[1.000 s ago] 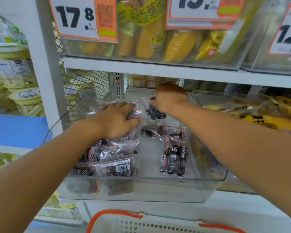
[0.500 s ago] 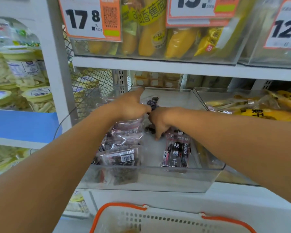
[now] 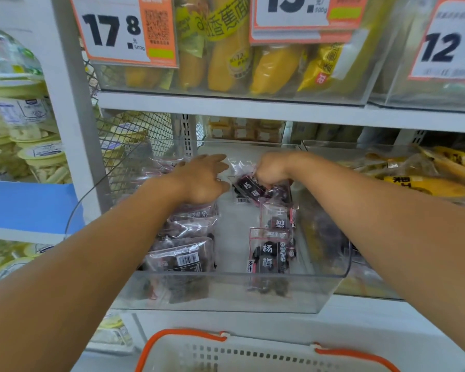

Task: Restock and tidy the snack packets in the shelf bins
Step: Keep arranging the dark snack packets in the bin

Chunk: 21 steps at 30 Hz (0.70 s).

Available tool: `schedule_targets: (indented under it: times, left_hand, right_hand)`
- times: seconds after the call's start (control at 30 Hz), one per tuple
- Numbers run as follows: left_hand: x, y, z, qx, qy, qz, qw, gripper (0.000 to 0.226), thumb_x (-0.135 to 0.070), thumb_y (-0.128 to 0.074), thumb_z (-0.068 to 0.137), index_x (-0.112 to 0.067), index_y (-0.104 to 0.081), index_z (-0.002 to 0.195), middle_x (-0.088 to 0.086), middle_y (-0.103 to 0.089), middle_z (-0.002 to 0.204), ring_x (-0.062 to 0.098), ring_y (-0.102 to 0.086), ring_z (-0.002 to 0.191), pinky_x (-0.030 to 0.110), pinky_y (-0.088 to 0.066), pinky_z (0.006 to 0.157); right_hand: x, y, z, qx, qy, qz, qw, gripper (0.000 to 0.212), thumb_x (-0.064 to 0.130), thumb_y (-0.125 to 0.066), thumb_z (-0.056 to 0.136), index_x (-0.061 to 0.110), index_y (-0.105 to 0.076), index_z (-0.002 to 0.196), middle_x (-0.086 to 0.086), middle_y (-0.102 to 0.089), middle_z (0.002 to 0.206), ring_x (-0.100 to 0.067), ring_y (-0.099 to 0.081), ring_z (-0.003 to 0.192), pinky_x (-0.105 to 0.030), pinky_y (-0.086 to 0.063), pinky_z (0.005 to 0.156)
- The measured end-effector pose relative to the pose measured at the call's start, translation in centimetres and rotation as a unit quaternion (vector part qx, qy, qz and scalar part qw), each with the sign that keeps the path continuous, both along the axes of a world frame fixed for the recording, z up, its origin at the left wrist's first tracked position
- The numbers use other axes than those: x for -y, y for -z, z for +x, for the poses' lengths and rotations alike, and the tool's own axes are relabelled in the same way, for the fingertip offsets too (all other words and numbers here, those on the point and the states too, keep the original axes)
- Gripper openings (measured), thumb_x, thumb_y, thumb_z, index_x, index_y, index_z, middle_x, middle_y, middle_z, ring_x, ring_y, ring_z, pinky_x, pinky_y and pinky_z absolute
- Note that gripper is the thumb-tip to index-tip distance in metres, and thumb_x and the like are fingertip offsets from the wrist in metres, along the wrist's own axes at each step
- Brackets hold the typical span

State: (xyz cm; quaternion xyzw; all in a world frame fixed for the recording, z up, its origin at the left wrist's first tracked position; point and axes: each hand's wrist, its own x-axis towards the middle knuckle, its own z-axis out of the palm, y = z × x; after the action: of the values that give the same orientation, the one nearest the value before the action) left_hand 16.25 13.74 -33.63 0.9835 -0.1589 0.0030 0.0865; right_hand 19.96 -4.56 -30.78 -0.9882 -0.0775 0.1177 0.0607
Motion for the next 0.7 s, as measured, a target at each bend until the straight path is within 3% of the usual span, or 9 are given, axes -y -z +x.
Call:
schedule_targets:
  times: [0.1, 0.2, 0.27, 0.33, 0.43, 0.53, 0.63, 0.7]
  left_hand:
    - [0.1, -0.1, -0.2, 0.008, -0.004, -0.012, 1.000, 0.064, -0.044, -0.048, 0.100, -0.030, -0.021, 0.156, -0.009, -0.008, 0.165, 0.022, -0.006, 0.152, 0.057, -0.010, 0.120]
    - [0.2, -0.2, -0.5, 0.014, -0.007, -0.099, 0.995, 0.073, -0.036, -0.059, 0.096, -0.029, -0.019, 0.156, 0.000, -0.019, 0.164, 0.027, -0.027, 0.147, 0.051, -0.021, 0.120]
    - [0.2, -0.1, -0.5, 0.018, -0.015, -0.152, 0.988, 0.078, -0.031, -0.063, 0.094, -0.026, -0.016, 0.156, 0.006, -0.027, 0.161, 0.029, -0.037, 0.141, 0.046, -0.029, 0.117]
    - [0.2, 0.0, -0.5, 0.019, -0.024, -0.157, 0.987, 0.076, -0.028, -0.063, 0.094, -0.022, -0.019, 0.156, 0.008, -0.031, 0.159, 0.030, -0.038, 0.141, 0.042, -0.031, 0.116]
    - [0.2, -0.1, -0.5, 0.026, -0.028, -0.136, 0.990, 0.067, -0.025, -0.061, 0.096, -0.020, -0.028, 0.153, 0.006, -0.033, 0.158, 0.028, -0.035, 0.142, 0.038, -0.031, 0.115]
    - [0.2, 0.0, -0.5, 0.038, -0.014, -0.118, 0.992, 0.054, -0.027, -0.057, 0.098, -0.021, -0.039, 0.148, 0.003, -0.034, 0.158, 0.026, -0.037, 0.141, 0.038, -0.031, 0.114]
    - [0.1, 0.3, -0.4, 0.050, 0.011, -0.081, 0.995, 0.052, -0.033, -0.051, 0.100, -0.026, -0.038, 0.150, -0.003, -0.020, 0.163, 0.025, -0.022, 0.148, 0.048, -0.021, 0.120]
    - [0.2, 0.1, -0.5, 0.080, 0.046, -0.056, 0.994, 0.053, -0.033, -0.051, 0.099, -0.030, -0.037, 0.150, -0.002, -0.023, 0.162, 0.026, -0.019, 0.149, 0.054, -0.020, 0.119]
  right_hand:
    - [0.1, 0.2, 0.5, -0.028, 0.016, 0.080, 0.996, 0.036, -0.006, -0.058, 0.086, 0.002, -0.062, 0.121, -0.018, -0.064, 0.107, -0.024, -0.055, 0.086, -0.035, -0.047, 0.074]
    - [-0.1, 0.5, 0.6, -0.066, 0.043, 0.173, 0.982, 0.046, -0.011, -0.056, 0.087, 0.011, -0.062, 0.127, -0.015, -0.061, 0.118, -0.025, -0.056, 0.101, -0.036, -0.047, 0.071]
    - [-0.2, 0.7, 0.8, -0.078, 0.053, 0.192, 0.977, 0.048, -0.011, -0.059, 0.089, 0.014, -0.061, 0.130, -0.012, -0.059, 0.125, -0.028, -0.053, 0.116, -0.041, -0.052, 0.082]
    - [-0.6, 0.9, 0.8, -0.058, 0.051, 0.156, 0.985, 0.045, -0.005, -0.066, 0.090, 0.010, -0.060, 0.131, -0.013, -0.060, 0.126, -0.030, -0.056, 0.117, -0.045, -0.053, 0.096]
    - [-1.5, 1.1, 0.7, -0.018, 0.044, 0.083, 0.995, 0.047, 0.010, -0.078, 0.085, -0.001, -0.058, 0.126, -0.016, -0.062, 0.124, -0.031, -0.063, 0.111, -0.044, -0.055, 0.097]
    - [-1.7, 0.7, 0.7, -0.010, 0.032, 0.045, 0.998, 0.066, 0.023, -0.087, 0.076, -0.002, -0.054, 0.127, -0.016, -0.061, 0.126, -0.033, -0.061, 0.114, -0.044, -0.053, 0.099]
    - [-1.8, 0.2, 0.3, -0.019, 0.029, 0.031, 0.999, 0.072, 0.022, -0.087, 0.076, -0.002, -0.050, 0.133, -0.017, -0.058, 0.132, -0.033, -0.062, 0.114, -0.045, -0.053, 0.099]
    - [-1.7, 0.0, -0.3, -0.061, 0.038, -0.001, 0.997, 0.066, 0.020, -0.079, 0.086, -0.003, -0.047, 0.139, -0.017, -0.051, 0.143, -0.035, -0.061, 0.119, -0.044, -0.051, 0.103]
